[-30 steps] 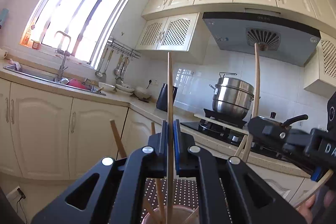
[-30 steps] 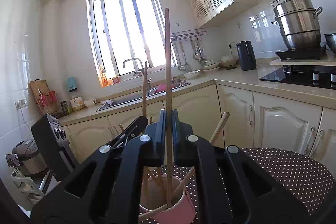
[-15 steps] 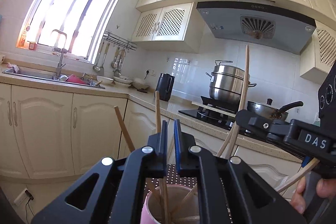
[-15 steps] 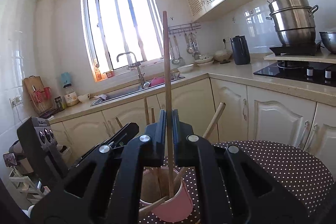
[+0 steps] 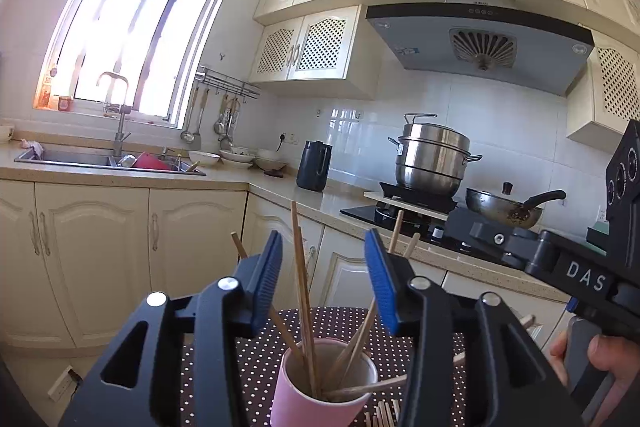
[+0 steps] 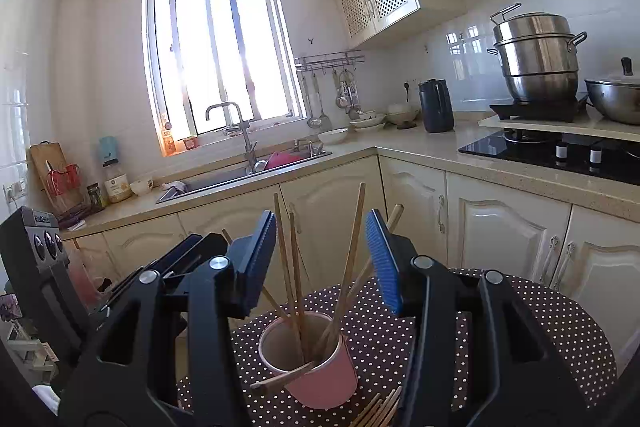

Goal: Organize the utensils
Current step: 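Open both tools to release the chopsticks into the cup, then move both tools down to the remaining chopsticks on the table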

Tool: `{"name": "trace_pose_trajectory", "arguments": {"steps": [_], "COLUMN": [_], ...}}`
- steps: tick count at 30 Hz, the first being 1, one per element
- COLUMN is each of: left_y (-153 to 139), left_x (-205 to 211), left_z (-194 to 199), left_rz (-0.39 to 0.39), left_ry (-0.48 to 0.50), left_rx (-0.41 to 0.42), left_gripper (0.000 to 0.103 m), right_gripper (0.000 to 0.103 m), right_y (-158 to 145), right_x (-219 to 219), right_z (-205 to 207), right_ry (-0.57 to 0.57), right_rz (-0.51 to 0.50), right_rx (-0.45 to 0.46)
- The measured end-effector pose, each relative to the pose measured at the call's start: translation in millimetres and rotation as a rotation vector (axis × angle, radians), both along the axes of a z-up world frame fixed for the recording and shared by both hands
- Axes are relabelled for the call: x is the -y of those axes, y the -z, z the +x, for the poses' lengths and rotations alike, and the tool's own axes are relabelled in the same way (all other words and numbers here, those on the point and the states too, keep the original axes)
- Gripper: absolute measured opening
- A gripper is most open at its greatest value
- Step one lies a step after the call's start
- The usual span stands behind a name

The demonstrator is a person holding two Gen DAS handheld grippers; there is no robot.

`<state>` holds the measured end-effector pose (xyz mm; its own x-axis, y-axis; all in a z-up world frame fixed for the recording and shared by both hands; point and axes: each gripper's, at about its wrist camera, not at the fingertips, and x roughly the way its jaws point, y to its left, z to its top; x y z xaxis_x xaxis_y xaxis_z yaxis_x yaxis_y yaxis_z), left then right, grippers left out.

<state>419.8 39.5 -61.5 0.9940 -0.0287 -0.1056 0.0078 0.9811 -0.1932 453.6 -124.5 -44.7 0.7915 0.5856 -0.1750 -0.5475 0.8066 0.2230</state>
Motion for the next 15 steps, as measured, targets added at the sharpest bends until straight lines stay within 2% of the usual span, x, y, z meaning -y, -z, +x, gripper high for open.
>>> {"name": "trace_pose_trajectory", "arguments": {"steps": [8,15], "left_y": [-18.1,-22.8], "left_x": [10.4,25.9], "left_z": [-34.9,-67.9], "left_rz": [0.033,0.082], "left_ry": [0.002,0.000], "left_rx": [-0.022,-0.048], "left_gripper": [0.057,0.062], "right_gripper": [0.047,0.047], "right_y": [-12.4,-9.6], "right_x": [15.5,20.3], "right_z": [-40.3,-78.9], "right_ry": [0.040,0.041], "right_rz": [-0.025,-0.058], "right_rx": [0.016,0.016]}}
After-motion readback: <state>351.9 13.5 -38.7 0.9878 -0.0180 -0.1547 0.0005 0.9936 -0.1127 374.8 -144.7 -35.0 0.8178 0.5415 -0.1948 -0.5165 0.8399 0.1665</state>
